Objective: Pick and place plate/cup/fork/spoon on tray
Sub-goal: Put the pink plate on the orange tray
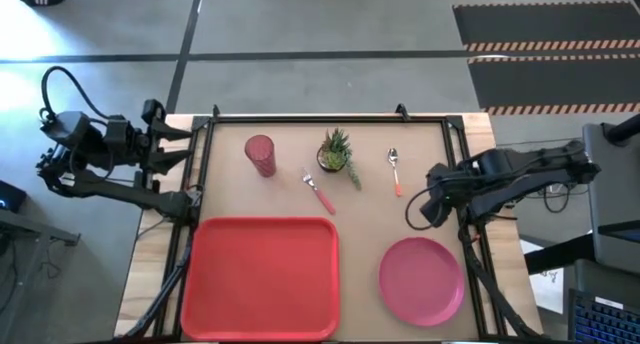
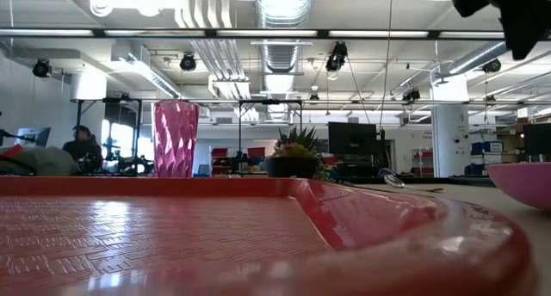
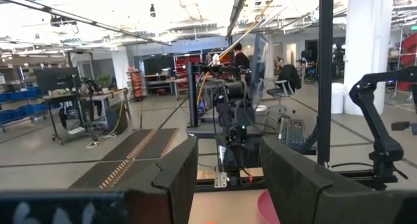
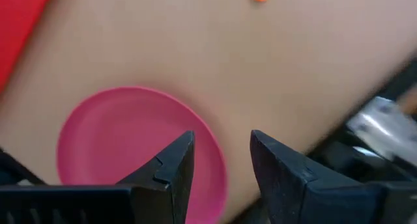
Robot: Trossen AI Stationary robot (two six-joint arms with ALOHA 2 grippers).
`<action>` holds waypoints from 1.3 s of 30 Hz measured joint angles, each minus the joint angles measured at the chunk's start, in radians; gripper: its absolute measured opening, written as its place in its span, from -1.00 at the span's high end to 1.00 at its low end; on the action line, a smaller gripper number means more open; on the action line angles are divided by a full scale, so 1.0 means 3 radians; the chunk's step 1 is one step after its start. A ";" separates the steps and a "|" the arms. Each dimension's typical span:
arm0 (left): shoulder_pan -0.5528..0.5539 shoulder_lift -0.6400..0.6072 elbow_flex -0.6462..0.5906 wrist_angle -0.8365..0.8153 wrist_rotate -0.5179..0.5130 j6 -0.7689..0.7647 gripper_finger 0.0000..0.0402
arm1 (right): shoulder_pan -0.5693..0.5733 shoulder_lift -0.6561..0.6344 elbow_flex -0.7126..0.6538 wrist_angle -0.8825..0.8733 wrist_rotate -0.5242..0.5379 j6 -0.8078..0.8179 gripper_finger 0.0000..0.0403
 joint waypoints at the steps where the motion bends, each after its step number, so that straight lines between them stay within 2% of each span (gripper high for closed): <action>1: 0.0000 0.0000 -0.0003 -0.0001 0.0000 0.0000 0.25 | 0.0001 -0.0049 -0.0104 0.0131 -0.0025 0.0007 0.31; 9: 0.0000 0.0004 -0.0006 0.0011 0.0001 0.0000 0.25 | 0.0002 -0.0112 -0.0847 0.0847 -0.0291 0.0019 0.25; 13: 0.0000 -0.0001 -0.0006 0.0024 0.0001 0.0000 0.25 | 0.0011 -0.0003 -0.1034 0.0927 -0.0550 0.0014 0.19; 21: 0.0000 -0.0001 -0.0007 0.0022 0.0000 -0.0010 0.25 | 0.0035 0.0241 -0.1051 0.0972 -0.0766 -0.0122 0.16; 24: 0.0001 -0.0001 -0.0013 0.0014 0.0001 -0.0159 0.25 | 0.0037 0.0339 -0.1053 0.0974 -0.0907 -0.0194 0.16; 39: 0.0000 -0.0001 -0.0022 0.0016 0.0001 -0.0165 0.25 | 0.0037 0.1079 -0.1060 0.1255 -0.1021 -0.0784 0.16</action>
